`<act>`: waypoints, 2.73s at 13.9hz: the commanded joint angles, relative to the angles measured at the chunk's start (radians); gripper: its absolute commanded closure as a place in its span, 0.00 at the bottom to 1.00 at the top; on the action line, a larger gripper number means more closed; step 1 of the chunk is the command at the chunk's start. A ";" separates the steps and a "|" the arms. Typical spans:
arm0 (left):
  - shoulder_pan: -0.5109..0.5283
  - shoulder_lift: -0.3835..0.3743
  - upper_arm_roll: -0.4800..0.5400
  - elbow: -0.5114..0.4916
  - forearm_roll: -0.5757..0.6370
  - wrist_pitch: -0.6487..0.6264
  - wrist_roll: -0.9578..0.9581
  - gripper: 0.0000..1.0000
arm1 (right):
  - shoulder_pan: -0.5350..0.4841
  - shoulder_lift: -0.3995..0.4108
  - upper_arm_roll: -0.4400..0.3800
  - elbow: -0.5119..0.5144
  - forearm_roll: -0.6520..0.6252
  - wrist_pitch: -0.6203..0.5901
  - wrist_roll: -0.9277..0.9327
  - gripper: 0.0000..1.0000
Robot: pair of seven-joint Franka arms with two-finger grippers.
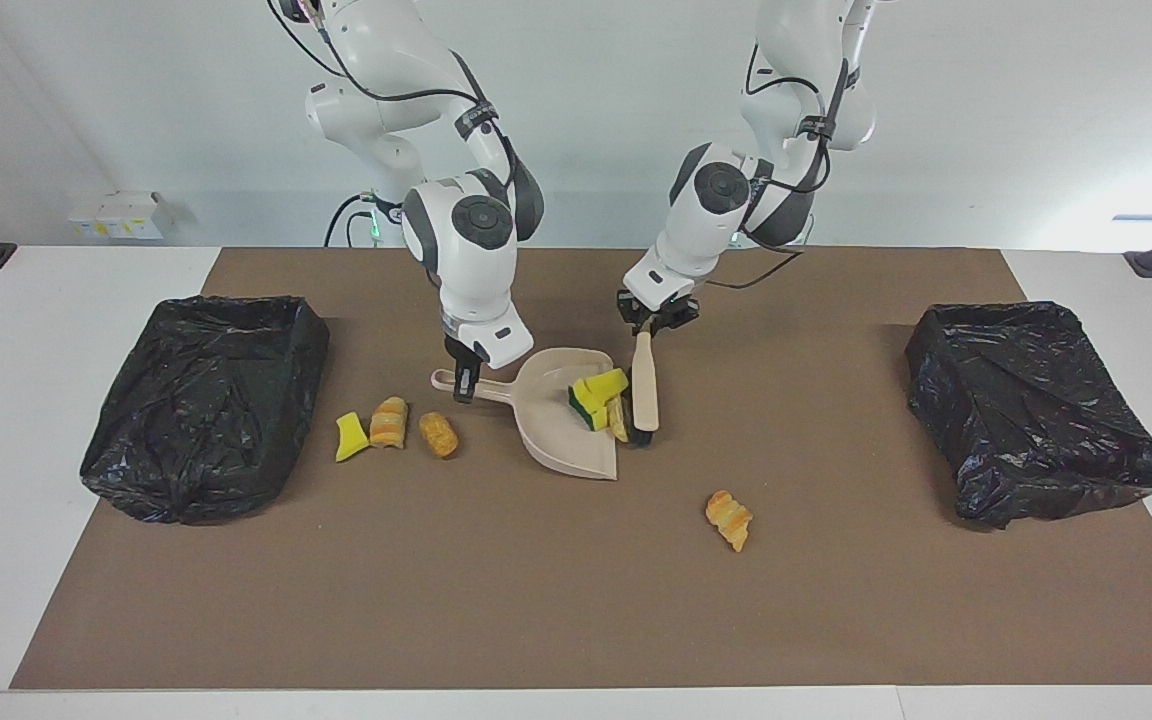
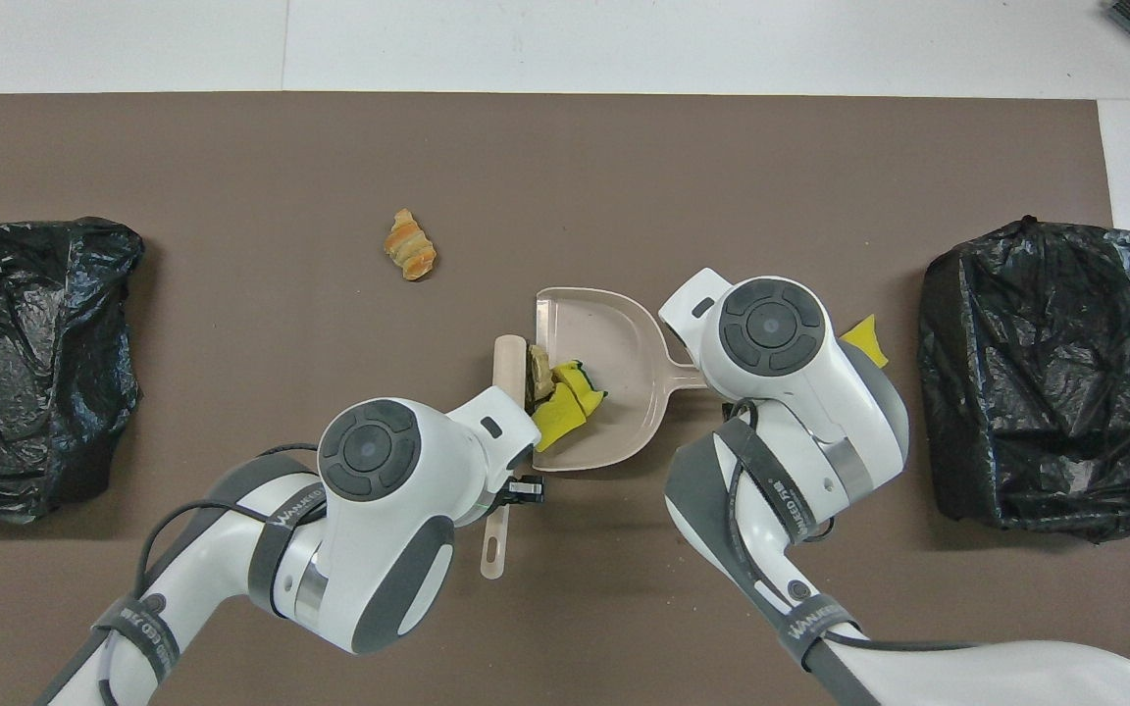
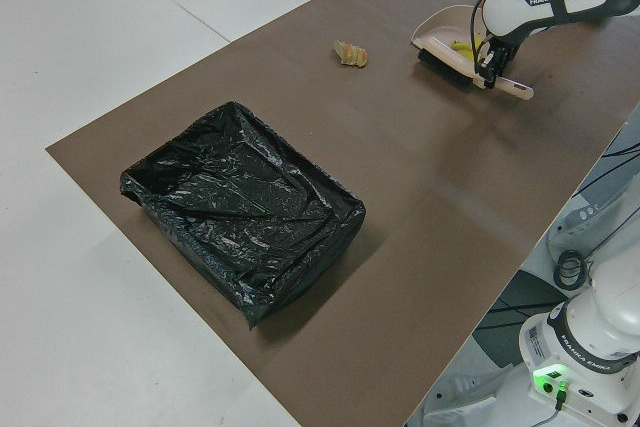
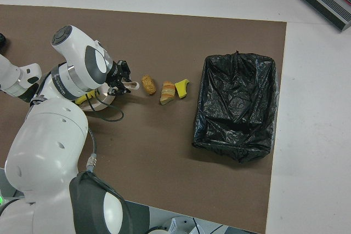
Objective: Sweep and dump trash in bin
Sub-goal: 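Sweep the sponge pieces into the dustpan with the left gripper, then move the brush with the left gripper to the bread chunk, then sweep the bread chunk into the dustpan with the left gripper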
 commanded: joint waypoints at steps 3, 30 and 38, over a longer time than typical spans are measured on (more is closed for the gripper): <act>-0.001 -0.033 0.027 0.074 -0.006 -0.092 -0.067 1.00 | -0.001 0.000 0.004 -0.020 -0.023 0.023 0.048 1.00; 0.094 0.240 0.013 0.349 0.351 -0.324 0.149 1.00 | -0.001 -0.002 0.004 -0.020 -0.023 0.012 0.048 1.00; 0.022 0.137 0.013 0.304 0.077 -0.313 0.088 1.00 | -0.018 -0.002 0.006 -0.020 -0.018 0.006 0.049 1.00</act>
